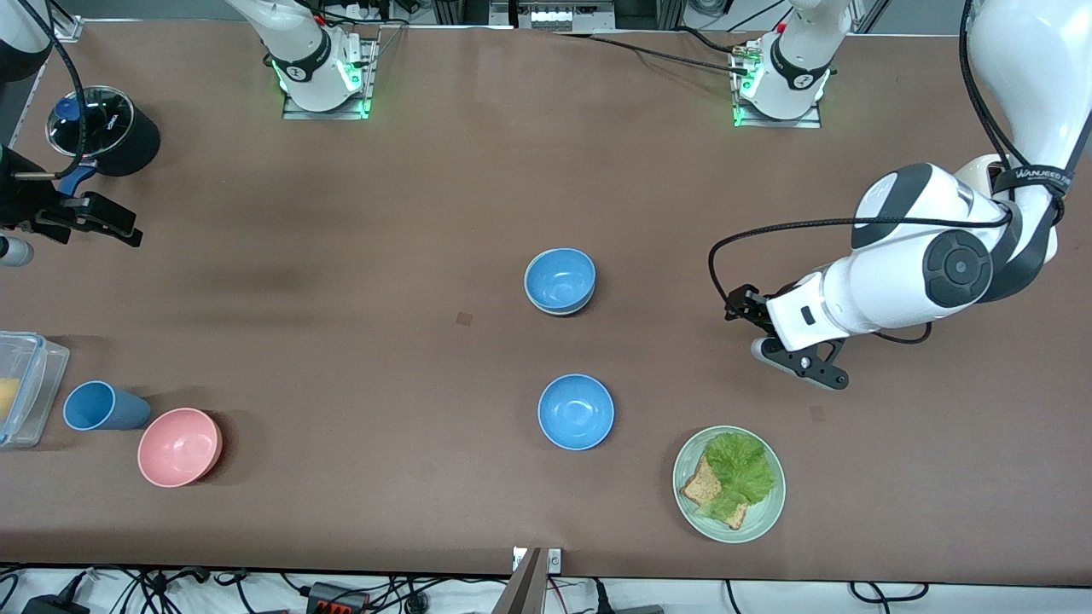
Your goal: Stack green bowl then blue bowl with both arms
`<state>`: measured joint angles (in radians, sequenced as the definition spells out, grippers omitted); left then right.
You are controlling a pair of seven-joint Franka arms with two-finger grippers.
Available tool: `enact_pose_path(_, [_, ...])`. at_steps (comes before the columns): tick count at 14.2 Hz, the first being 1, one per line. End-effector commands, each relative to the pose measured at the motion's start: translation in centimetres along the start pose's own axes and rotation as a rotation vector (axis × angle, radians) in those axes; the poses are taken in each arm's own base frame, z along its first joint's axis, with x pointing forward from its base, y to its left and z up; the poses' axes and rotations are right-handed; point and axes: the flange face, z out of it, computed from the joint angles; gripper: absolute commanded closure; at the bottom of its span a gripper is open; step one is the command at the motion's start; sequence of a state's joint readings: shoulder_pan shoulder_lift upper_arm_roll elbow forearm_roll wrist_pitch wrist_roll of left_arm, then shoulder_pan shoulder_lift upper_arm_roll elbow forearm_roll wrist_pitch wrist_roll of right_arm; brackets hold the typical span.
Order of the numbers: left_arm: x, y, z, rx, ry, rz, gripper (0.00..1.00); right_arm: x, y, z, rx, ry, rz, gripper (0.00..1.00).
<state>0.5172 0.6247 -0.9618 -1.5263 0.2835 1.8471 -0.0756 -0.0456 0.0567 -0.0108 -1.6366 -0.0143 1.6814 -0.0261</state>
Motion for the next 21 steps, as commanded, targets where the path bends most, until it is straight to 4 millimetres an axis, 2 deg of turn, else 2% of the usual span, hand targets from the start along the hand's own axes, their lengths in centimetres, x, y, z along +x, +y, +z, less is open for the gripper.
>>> enact_pose_path(1, [-2.1, -2.0, -2.3, 0.103, -0.018, -0.003, 0.0, -0.7, -0.1, -0.6, 0.006, 0.006, -0.017, 0.0])
enact_pose_path(2, [-3.2, -1.6, -3.6, 0.117, -0.011, -0.039, 0.0, -0.7, -0.1, -0.6, 0.006, 0.008, -0.017, 0.0])
enact_pose_path(3, [-4.2, -2.1, -4.0, 0.125, -0.014, -0.09, 0.0, -0.7, 0.0, -0.6, 0.006, 0.012, -0.017, 0.0])
enact_pose_path(5, [-5.6, -4.3, -5.2, 0.113, -0.001, -0.191, 0.0, -0.8, 0.0, -0.9, 0.005, 0.017, -0.011, 0.0])
enact_pose_path(6, [-6.2, -4.3, -6.6, 0.137, 0.012, -0.208, 0.0, -0.8, 0.0, -0.9, 0.005, 0.017, -0.008, 0.0])
enact_pose_path(9, [-10.0, -3.2, -9.6, 0.205, 0.103, -0.248, 0.0, -0.9, 0.0, -0.8, 0.006, 0.014, -0.002, 0.0])
enact_pose_path(11, [-12.4, -4.7, -12.1, 0.235, 0.171, -0.301, 0.0, -0.9, -0.1, -0.7, 0.006, 0.011, 0.0, 0.0])
enact_pose_path(13, [-14.5, -4.6, -14.3, 0.255, 0.2, -0.314, 0.0, -0.8, 0.0, -0.8, 0.006, 0.017, -0.002, 0.0])
enact_pose_path(15, [-15.9, -4.4, -15.1, 0.264, 0.193, -0.319, 0.0, -0.8, 0.0, -1.0, 0.003, 0.021, -0.002, 0.0])
enact_pose_path(16, [-16.3, -4.2, -14.8, 0.258, 0.157, -0.321, 0.0, -0.8, 0.0, -1.0, 0.002, 0.023, -0.002, 0.0])
enact_pose_path(18, [-16.6, -4.0, -14.6, 0.251, 0.119, -0.324, 0.0, -0.8, 0.0, -1.0, 0.002, 0.021, -0.002, 0.0])
enact_pose_path(21, [-16.5, -2.2, -15.4, 0.214, 0.087, -0.31, 0.0, -0.9, 0.0, -0.9, 0.002, 0.02, -0.002, 0.0])
